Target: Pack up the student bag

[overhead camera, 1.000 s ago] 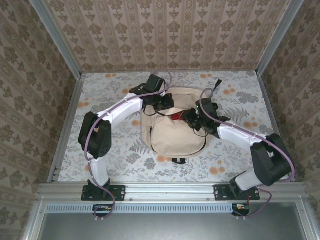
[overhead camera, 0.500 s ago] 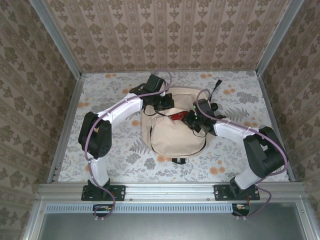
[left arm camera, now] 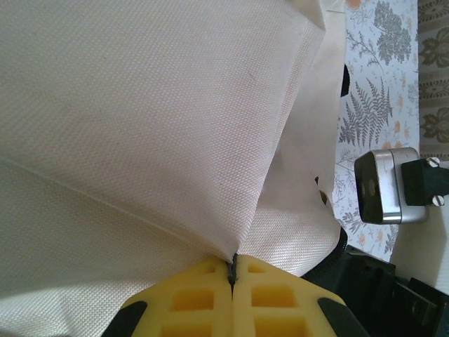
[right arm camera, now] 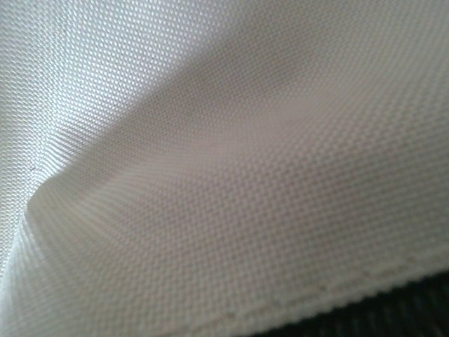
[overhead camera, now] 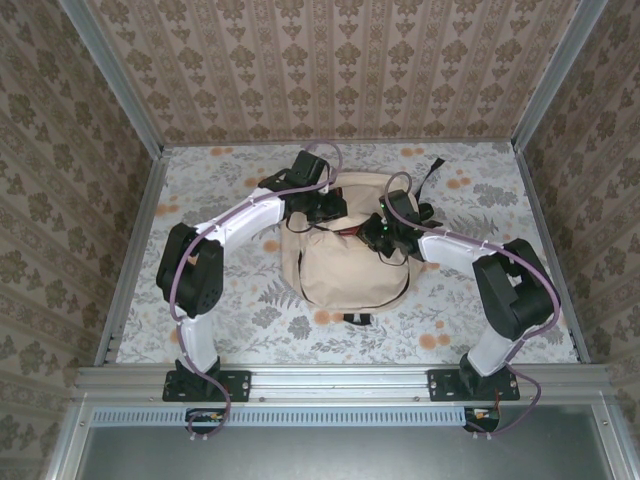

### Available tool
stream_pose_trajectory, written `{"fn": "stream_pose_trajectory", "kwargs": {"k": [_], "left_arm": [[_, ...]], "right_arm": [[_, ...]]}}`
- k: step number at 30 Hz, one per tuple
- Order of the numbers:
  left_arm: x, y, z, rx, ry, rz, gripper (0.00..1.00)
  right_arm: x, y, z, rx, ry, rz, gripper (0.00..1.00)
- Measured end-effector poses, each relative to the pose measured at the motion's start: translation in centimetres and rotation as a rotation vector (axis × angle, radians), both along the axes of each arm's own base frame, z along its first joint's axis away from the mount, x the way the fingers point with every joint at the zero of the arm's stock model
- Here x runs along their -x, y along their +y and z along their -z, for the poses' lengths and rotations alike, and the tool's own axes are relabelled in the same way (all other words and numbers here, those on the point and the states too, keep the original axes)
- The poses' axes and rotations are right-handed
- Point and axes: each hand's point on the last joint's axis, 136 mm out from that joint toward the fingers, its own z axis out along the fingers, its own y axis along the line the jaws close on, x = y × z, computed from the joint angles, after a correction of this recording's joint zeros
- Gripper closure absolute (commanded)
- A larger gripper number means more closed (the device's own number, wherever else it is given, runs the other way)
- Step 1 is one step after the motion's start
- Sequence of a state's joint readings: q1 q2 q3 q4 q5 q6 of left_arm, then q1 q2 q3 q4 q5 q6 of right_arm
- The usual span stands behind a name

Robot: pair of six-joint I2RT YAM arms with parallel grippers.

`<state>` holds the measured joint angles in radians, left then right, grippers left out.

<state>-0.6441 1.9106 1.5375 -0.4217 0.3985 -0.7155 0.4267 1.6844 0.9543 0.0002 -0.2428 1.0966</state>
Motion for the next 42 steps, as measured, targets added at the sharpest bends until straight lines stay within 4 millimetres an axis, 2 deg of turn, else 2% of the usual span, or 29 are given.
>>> {"fn": "stream_pose_trajectory", "kwargs": {"k": [3, 5, 8, 11, 14, 18, 23, 26, 29, 35, 37, 42], "left_arm": [[0.0, -0.1, 0.0, 0.005, 0.001, 0.003, 0.97], [0.0, 0.0, -0.1, 0.009, 0.005, 0.005, 0.85], [0.2, 0.3, -0.3, 0.019, 0.022, 0.007, 0.62], [0.4, 1.3, -1.1, 0.022, 0.018, 0.003, 0.47], [0.1, 3.9, -2.2, 0.025, 0.004, -0.043, 0.43], [-0.4, 9.4, -2.4, 0.012, -0.001, -0.158, 0.4], [0.6, 16.2, 0.5, -0.038, 0.063, -0.318, 0.37], [2.1, 18.9, 2.4, -0.065, 0.113, -0.387, 0.36], [3.6, 20.4, 3.7, -0.079, 0.147, -0.424, 0.36], [4.9, 21.5, 4.3, -0.079, 0.168, -0.456, 0.34], [4.9, 21.7, 4.2, -0.077, 0.166, -0.463, 0.32], [4.7, 22.1, 3.8, -0.081, 0.15, -0.481, 0.3]], "right_arm": [[0.0, 0.0, -0.1, 0.003, -0.006, -0.011, 0.76], [0.4, -0.2, -0.6, 0.014, -0.018, -0.024, 0.7], [1.4, -0.9, -1.6, 0.053, -0.04, -0.05, 0.58], [2.3, -1.8, -3.3, 0.105, -0.078, -0.087, 0.51], [3.3, -2.4, -4.4, 0.184, -0.096, -0.143, 0.49], [4.0, -1.8, -6.3, 0.323, -0.135, -0.248, 0.48], [3.9, 1.3, -10.1, 0.468, -0.251, -0.395, 0.47], [3.2, 3.8, -11.1, 0.561, -0.304, -0.488, 0.46], [2.5, 6.6, -10.5, 0.657, -0.327, -0.595, 0.45], [0.9, 10.8, -7.4, 0.829, -0.333, -0.767, 0.44], [0.2, 11.5, -6.3, 0.877, -0.33, -0.798, 0.44], [-1.3, 11.9, -4.1, 0.969, -0.313, -0.846, 0.54]]}}
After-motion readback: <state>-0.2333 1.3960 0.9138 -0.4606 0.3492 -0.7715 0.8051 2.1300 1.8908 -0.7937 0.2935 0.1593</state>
